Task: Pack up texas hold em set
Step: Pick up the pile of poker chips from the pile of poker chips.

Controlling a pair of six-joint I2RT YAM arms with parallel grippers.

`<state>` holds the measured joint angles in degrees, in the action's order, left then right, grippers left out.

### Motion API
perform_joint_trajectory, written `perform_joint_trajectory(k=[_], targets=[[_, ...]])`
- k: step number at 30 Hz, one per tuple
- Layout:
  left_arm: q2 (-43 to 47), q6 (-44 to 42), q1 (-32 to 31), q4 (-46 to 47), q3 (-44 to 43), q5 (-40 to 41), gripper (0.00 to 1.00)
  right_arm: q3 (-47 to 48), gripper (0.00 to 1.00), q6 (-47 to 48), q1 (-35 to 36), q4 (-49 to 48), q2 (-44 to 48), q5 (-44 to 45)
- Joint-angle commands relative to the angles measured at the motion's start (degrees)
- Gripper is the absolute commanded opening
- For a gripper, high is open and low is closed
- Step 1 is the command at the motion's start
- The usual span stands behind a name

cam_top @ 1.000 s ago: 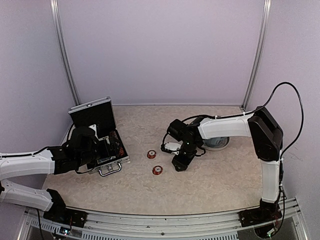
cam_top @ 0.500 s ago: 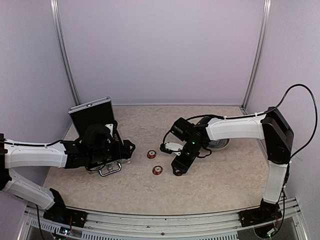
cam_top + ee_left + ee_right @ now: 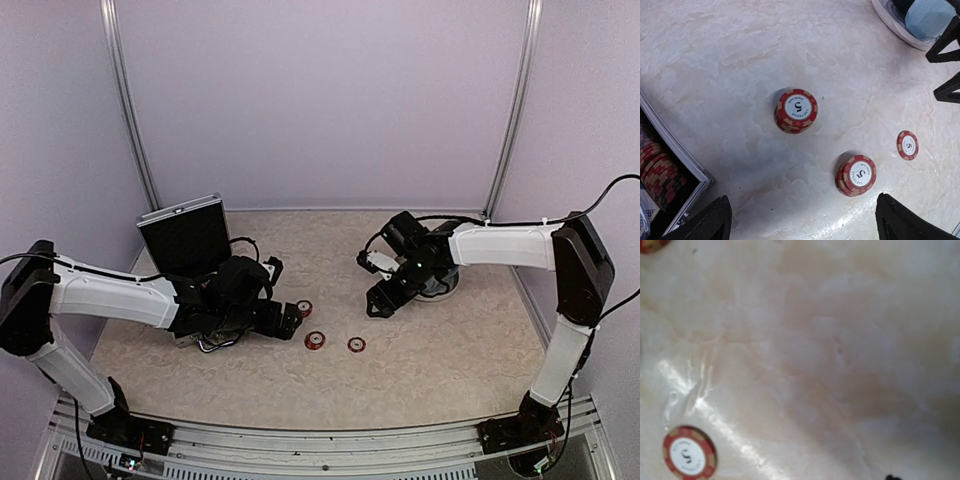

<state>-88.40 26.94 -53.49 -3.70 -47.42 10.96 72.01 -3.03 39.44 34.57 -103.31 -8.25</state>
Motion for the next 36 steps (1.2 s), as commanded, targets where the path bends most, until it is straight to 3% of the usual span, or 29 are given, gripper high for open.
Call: perform_joint_trajectory(k=[1, 6, 9, 19, 26, 36], targets=[[0.1, -0.2, -0.1, -4.9, -2.4, 2.4, 0.99, -1.7, 0.73, -1.5, -0.2, -3.2, 2.6, -0.2], [0.4, -0.8, -0.1, -5.4, -2.2, 0.3, 0.99, -2.6, 0.73, -1.3, 0.5, -5.4, 3.1, -3.5], [1.8, 0.1, 0.2, -5.4, -0.7, 0.2, 0.99, -2.3, 0.8, -1.2, 3.3, -7.5, 3.0, -4.4], [11.6, 8.4, 3.7, -10.5, 3.4, 4.2, 0.99, 10.8, 0.87, 0.0, 12.7, -1.4, -9.2, -2.4], [19.7, 9.3, 7.8, -11.1, 7.0, 3.4, 0.99, 19.9, 0.88, 1.4, 16.1, 5.1, -17.8, 0.1], [23.6, 8.4, 10.3, -10.1, 8.8, 1.4, 0.99, 26.1, 0.78, 2.2, 18.6, 10.5, -23.9, 1.7]])
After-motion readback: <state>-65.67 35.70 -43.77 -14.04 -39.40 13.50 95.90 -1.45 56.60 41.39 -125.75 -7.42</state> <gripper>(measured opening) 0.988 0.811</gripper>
